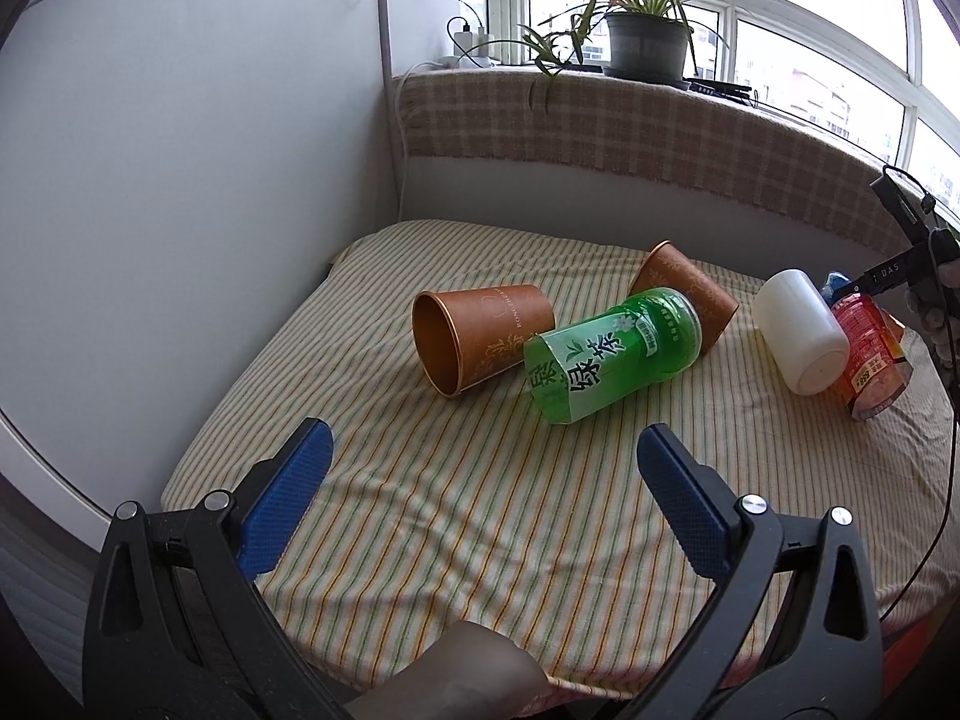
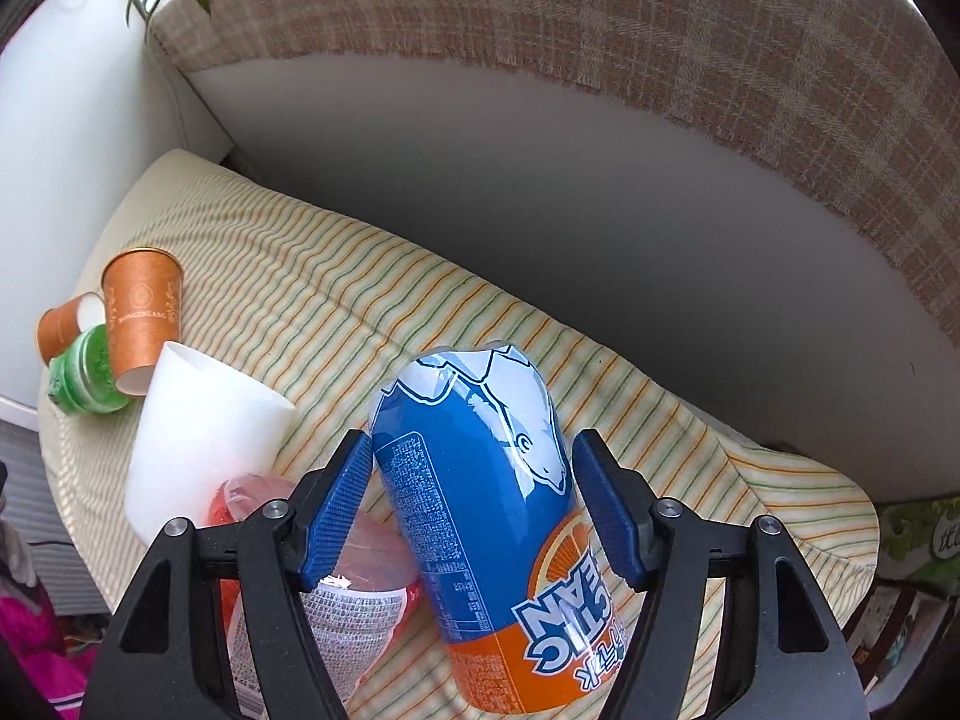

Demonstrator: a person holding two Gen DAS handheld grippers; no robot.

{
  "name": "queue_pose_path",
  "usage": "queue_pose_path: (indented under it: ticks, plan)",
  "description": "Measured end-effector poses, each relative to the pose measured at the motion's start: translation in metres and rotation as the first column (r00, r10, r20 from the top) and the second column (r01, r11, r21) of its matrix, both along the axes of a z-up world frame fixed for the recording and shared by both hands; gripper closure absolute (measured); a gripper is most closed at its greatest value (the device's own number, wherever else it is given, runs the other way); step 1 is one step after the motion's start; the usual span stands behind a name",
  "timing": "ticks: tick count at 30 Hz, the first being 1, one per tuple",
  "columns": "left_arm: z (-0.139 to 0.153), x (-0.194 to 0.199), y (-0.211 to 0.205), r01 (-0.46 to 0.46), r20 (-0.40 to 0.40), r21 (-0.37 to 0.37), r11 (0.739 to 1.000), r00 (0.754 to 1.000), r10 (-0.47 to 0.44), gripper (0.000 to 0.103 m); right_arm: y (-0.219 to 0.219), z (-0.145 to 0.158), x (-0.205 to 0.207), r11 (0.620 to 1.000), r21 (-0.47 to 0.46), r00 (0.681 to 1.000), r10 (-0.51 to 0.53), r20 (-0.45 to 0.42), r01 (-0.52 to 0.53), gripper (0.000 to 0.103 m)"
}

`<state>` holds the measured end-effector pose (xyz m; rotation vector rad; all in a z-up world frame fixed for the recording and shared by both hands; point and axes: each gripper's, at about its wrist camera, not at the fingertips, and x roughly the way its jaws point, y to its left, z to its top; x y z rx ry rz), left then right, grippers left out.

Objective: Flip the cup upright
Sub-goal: 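Reach the right gripper to the blue-orange cup and close on it, then lift the cup with the right gripper, carry it toward the left gripper, set it down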

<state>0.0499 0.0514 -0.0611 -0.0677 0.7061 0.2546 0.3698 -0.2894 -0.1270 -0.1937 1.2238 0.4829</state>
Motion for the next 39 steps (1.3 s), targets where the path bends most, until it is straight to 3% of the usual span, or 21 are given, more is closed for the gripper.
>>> queue_pose_path:
  ticks: [8, 18, 31, 39]
  plan:
    - [-0.001, 0.003, -0.003, 0.01, -0.005, -0.002, 1.0, 1.0, -0.01, 0.0, -0.008, -0.007, 0.003, 0.999, 0.039, 1.0, -0.003, -0.015, 0.003, 0.034]
    - [0.0, 0.0, 0.002, -0.003, -0.002, -0.008, 1.0, 1.0, 0.003, 0.0, -0.017, 0.002, -0.006, 0.999, 0.037, 0.999, -0.021, 0.031, 0.02, 0.037]
    - [0.008, -0.008, -0.002, 0.012, 0.019, -0.009, 1.0, 1.0, -0.012, 0.0, -0.028, 0.052, -0.032, 0.999, -0.045, 0.987, -0.009, 0.158, 0.016, 0.037]
    - [0.017, -0.02, -0.005, 0.037, 0.047, -0.005, 0.999, 0.998, -0.036, 0.0, -0.009, 0.11, -0.094, 0.996, -0.029, 0.956, 0.086, 0.279, -0.081, 0.037]
